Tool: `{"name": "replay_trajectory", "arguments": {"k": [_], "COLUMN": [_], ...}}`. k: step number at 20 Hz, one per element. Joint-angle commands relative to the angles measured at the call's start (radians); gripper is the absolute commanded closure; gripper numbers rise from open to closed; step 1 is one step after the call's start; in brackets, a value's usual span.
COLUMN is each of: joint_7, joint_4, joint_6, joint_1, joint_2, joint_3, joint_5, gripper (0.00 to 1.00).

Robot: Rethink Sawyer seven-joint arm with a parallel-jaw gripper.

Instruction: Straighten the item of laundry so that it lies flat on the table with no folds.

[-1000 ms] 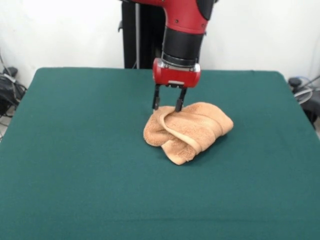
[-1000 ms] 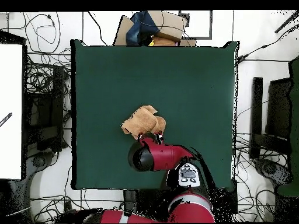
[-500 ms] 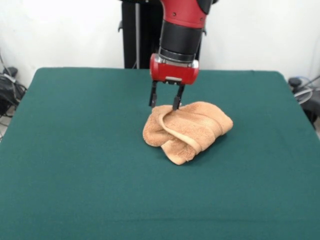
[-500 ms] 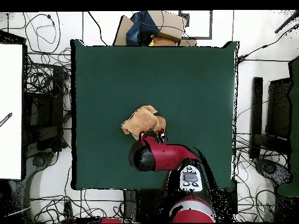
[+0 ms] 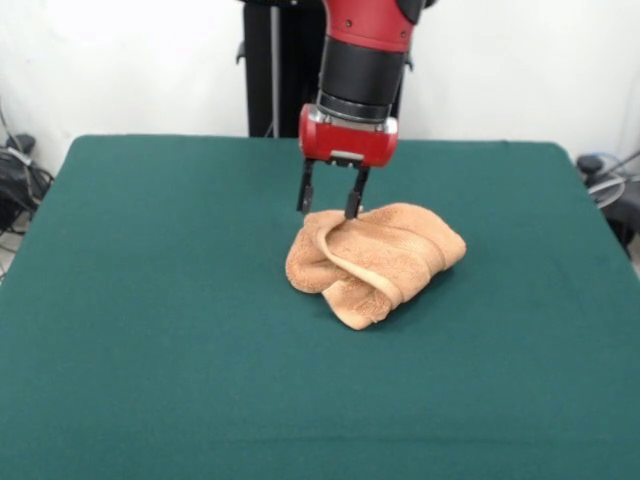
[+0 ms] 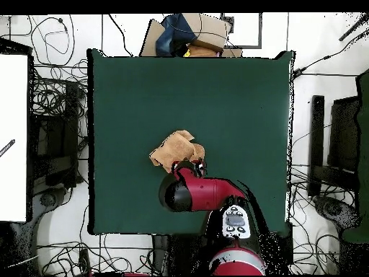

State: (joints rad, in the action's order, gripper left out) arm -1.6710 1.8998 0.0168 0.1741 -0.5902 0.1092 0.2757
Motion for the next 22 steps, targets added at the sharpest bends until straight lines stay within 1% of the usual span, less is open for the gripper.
{"name": "replay_trajectory", "arguments": {"k": [1, 8, 12, 22], "joint_7": [-0.133, -0.159, -0.169, -0.168], "joint_4": [-0.027, -0.056, -0.047, -0.04], "joint_6": [-0.044, -0.003, 0.036, 0.045], "joint_1": [-0.012, -0.025, -0.026, -0.028], "joint_2": [0.053, 0.114, 0.138, 0.131], "joint_3": [-0.018, -0.02, -0.02, -0.027], "joint_5": [-0.012, -0.034, -0.029, -0.029], "gripper": [0.0, 0.0, 0.0, 0.0]}}
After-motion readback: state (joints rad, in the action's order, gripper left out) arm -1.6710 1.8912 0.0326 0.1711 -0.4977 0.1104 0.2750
